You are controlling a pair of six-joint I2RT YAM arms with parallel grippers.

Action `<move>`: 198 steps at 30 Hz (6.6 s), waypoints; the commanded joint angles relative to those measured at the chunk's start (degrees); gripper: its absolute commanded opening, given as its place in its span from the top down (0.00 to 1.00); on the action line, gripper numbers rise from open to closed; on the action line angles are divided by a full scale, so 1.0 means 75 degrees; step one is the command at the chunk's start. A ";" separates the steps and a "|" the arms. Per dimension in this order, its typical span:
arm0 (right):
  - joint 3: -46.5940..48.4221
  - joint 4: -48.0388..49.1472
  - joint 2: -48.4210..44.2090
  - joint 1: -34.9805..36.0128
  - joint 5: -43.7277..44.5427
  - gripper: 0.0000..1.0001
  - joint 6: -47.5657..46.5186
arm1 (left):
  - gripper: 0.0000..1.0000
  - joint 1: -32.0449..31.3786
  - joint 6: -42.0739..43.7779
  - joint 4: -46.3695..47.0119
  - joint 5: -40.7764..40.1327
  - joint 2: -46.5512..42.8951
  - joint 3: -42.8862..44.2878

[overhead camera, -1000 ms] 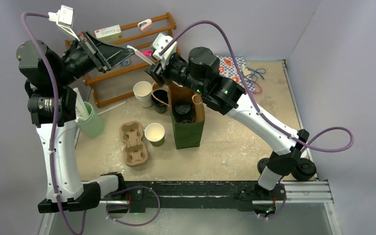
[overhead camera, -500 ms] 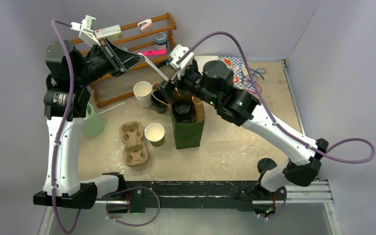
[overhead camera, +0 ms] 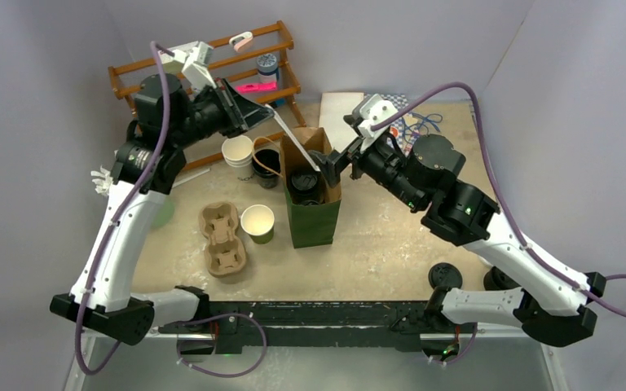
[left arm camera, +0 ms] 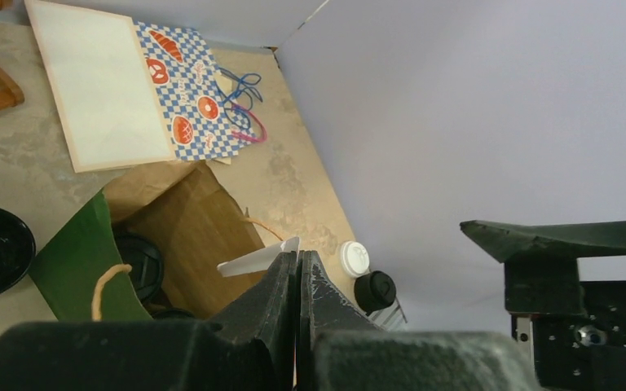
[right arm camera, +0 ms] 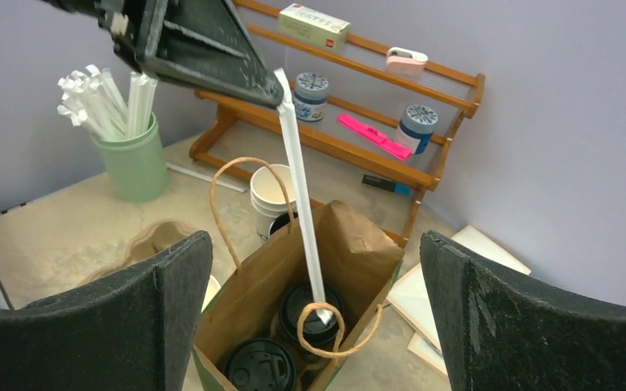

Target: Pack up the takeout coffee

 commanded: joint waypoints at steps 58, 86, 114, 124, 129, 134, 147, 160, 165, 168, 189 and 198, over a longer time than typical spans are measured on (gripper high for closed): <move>-0.0330 -0.0784 -0.0977 0.0021 0.1506 0.08 0.0061 | 0.62 0.2885 -0.5289 -0.1478 -0.6714 0.2682 -0.2390; -0.0111 -0.0592 -0.0463 0.0005 0.1916 0.11 -0.0933 | 0.64 0.3858 -0.6245 -0.1052 -0.5729 0.5499 -0.1607; -0.0301 -0.0392 -0.0412 -0.0076 0.1639 0.12 -0.0863 | 0.50 0.3440 -0.6134 -0.3264 -0.6326 0.4786 -0.0526; -0.0324 -0.0424 -0.0478 -0.0074 0.1511 0.12 -0.0708 | 0.50 0.2845 -0.6324 -0.4192 -0.6628 0.5615 0.0630; -0.0306 -0.0510 -0.0541 -0.0080 0.1547 0.12 -0.0732 | 0.62 0.2846 -0.6475 -0.4109 -0.6574 0.5965 0.0681; -0.0288 -0.0532 -0.0583 -0.0075 0.1626 0.13 -0.0822 | 0.62 0.2976 -0.6631 -0.4091 -0.6417 0.6265 0.0745; -0.0283 -0.0485 -0.0518 -0.0084 0.1674 0.13 -0.1022 | 0.63 0.3224 -0.6918 -0.3830 -0.6019 0.6818 0.0654; -0.0193 -0.0591 -0.0425 -0.0138 0.1612 0.13 -0.1077 | 0.58 0.3328 -0.7199 -0.3275 -0.5950 0.7004 0.0502; -0.0160 -0.0614 -0.0391 -0.0188 0.1614 0.13 -0.1086 | 0.59 0.3356 -0.7283 -0.3524 -0.6005 0.7217 0.0630; -0.0155 -0.0625 -0.0378 -0.0206 0.1573 0.12 -0.1084 | 0.59 0.3366 -0.7350 -0.3552 -0.5983 0.7371 0.0700; -0.0159 -0.0516 -0.0503 -0.0215 0.1543 0.12 -0.1071 | 1.00 0.3368 -0.7468 -0.3513 -0.5183 0.6415 0.0031; -0.0268 -0.0429 -0.0633 -0.0219 0.1330 0.12 -0.0942 | 1.00 0.3034 -0.7384 -0.3395 -0.4337 0.5123 -0.0597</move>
